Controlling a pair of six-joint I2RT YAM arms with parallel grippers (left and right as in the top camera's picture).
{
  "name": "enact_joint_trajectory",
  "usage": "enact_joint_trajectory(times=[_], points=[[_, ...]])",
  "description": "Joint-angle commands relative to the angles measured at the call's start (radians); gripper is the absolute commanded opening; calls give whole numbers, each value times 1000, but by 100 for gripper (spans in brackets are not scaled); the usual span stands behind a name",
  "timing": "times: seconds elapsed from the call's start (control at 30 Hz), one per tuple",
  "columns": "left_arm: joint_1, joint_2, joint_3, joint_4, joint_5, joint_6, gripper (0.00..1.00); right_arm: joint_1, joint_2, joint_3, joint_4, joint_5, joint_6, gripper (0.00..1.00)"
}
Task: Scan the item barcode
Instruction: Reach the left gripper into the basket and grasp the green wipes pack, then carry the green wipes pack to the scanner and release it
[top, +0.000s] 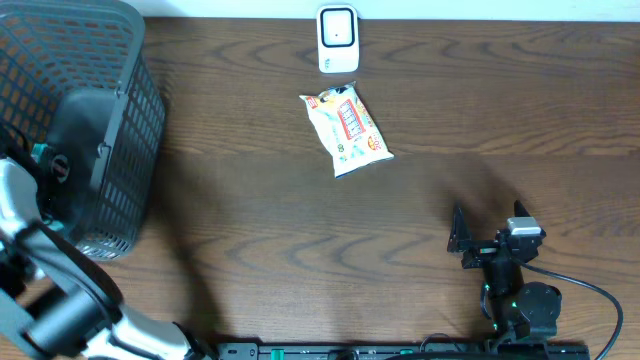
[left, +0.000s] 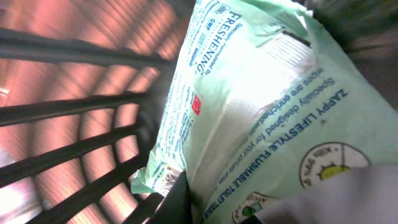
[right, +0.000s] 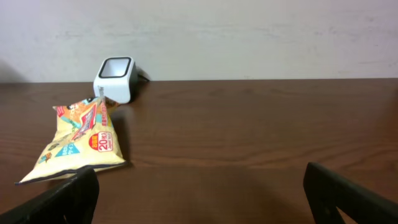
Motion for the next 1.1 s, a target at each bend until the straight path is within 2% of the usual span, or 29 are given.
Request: enact_joint_trajectory(times=[0.0, 0.23, 0.33, 0.4, 0.53, 0.6, 0.7, 0.8, 1.07], points=[[-41, -198, 53, 18, 10, -51, 7, 5, -6, -2, -3, 0, -8, 99], [-161, -522, 53, 144, 28, -62, 7, 5, -6, -2, -3, 0, -8, 99], [-232, -629, 53, 196, 121, -71, 7, 5, -6, -2, -3, 0, -8, 99], [-283, -686, 53, 227, 192, -129, 7, 5, -6, -2, -3, 0, -8, 99], [-388, -751, 53, 288, 328, -344, 7, 5, -6, -2, -3, 0, -8, 99], [-451, -759, 53, 309, 393, -525, 7, 5, -6, -2, -3, 0, -8, 99], [-550, -737, 51, 308, 403, -748, 7, 5, -6, -2, -3, 0, -8, 99], [-644, -690, 50, 308, 404, -819, 7, 5, -6, -2, -3, 0, -8, 99], [-875, -460, 50, 309, 402, -821, 7, 5, -6, -2, -3, 0, -8, 99]])
